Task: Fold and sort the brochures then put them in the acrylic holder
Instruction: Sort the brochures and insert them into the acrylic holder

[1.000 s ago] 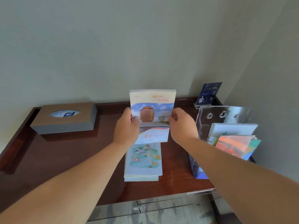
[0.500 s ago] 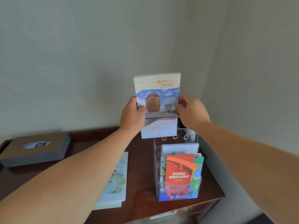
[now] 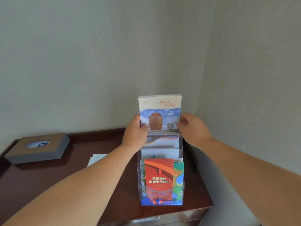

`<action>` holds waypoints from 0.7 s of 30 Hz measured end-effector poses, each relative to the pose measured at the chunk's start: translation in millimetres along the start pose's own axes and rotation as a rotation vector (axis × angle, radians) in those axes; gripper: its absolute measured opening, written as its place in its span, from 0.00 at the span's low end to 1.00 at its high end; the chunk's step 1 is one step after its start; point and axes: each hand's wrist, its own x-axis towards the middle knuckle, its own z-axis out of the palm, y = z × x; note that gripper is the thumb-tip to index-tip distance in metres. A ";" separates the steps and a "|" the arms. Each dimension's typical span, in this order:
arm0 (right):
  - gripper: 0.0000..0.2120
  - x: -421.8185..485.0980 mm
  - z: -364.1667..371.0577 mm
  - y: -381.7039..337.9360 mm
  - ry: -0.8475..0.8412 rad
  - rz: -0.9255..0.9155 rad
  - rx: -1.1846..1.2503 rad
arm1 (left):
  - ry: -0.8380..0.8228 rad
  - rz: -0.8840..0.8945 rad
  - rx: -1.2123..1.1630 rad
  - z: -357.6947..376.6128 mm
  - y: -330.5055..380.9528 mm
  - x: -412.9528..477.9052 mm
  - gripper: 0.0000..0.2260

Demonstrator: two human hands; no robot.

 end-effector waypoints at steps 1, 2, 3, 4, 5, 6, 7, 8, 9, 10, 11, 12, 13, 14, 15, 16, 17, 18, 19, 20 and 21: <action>0.11 -1.7 1.8 3.5 -0.029 0.006 -0.016 | -0.021 -0.011 0.014 1.8 -3.1 -3.8 0.04; 0.09 -3.3 4.5 6.7 -0.055 0.012 -0.030 | -0.045 -0.022 0.030 3.4 -6.8 -8.1 0.04; 0.07 -5.1 7.7 9.9 -0.072 0.020 -0.045 | -0.072 -0.035 0.043 4.6 -10.3 -12.2 0.05; 0.05 -6.9 11.1 12.4 -0.079 0.030 -0.069 | -0.098 -0.052 0.053 5.5 -13.5 -15.8 0.07; 0.04 -8.8 14.6 15.1 -0.085 0.044 -0.095 | -0.123 -0.069 0.071 6.3 -17.1 -18.4 0.08; 0.05 -11.2 18.3 17.5 -0.090 0.061 -0.118 | -0.146 -0.081 0.103 6.8 -20.4 -19.9 0.09; 0.07 -12.9 21.7 19.8 -0.098 0.079 -0.137 | -0.161 -0.091 0.145 7.6 -23.1 -20.2 0.09; 0.09 -14.6 24.9 22.3 -0.108 0.097 -0.162 | -0.167 -0.101 0.183 8.3 -25.2 -20.0 0.08; 0.11 -16.2 27.5 24.4 -0.123 0.113 -0.196 | -0.164 -0.111 0.210 8.7 -26.7 -20.3 0.08; 0.14 -17.4 30.3 26.5 -0.140 0.124 -0.230 | -0.160 -0.120 0.225 9.0 -28.1 -21.1 0.08; 0.15 -17.9 32.9 28.4 -0.158 0.134 -0.252 | -0.158 -0.129 0.236 9.4 -29.5 -21.6 0.08; 0.15 -18.1 35.2 29.4 -0.168 0.147 -0.261 | -0.163 -0.136 0.251 9.5 -31.2 -22.2 0.08; 0.14 -18.0 37.0 29.8 -0.177 0.160 -0.261 | -0.172 -0.138 0.266 9.3 -32.6 -22.6 0.08; 0.13 -17.4 38.5 29.7 -0.177 0.166 -0.256 | -0.183 -0.138 0.275 8.9 -33.4 -22.5 0.08; 0.12 -16.2 39.2 29.5 -0.172 0.163 -0.253 | -0.193 -0.137 0.281 8.4 -33.6 -21.4 0.08; 0.12 -15.3 39.1 29.0 -0.164 0.156 -0.249 | -0.204 -0.138 0.283 8.1 -33.3 -19.9 0.08; 0.14 -14.5 38.7 29.3 -0.158 0.157 -0.247 | -0.215 -0.145 0.281 8.2 -32.9 -18.5 0.08; 0.16 -14.4 38.4 29.9 -0.159 0.160 -0.250 | -0.222 -0.155 0.277 8.5 -32.8 -17.7 0.08; 0.15 -14.1 39.0 31.0 -0.167 0.163 -0.259 | -0.223 -0.163 0.279 8.8 -33.1 -16.9 0.08; 0.12 -14.4 39.7 31.2 -0.179 0.162 -0.262 | -0.221 -0.165 0.290 9.0 -33.9 -16.6 0.08; 0.08 -14.4 40.9 32.1 -0.194 0.167 -0.268 | -0.218 -0.162 0.303 9.3 -34.9 -16.4 0.08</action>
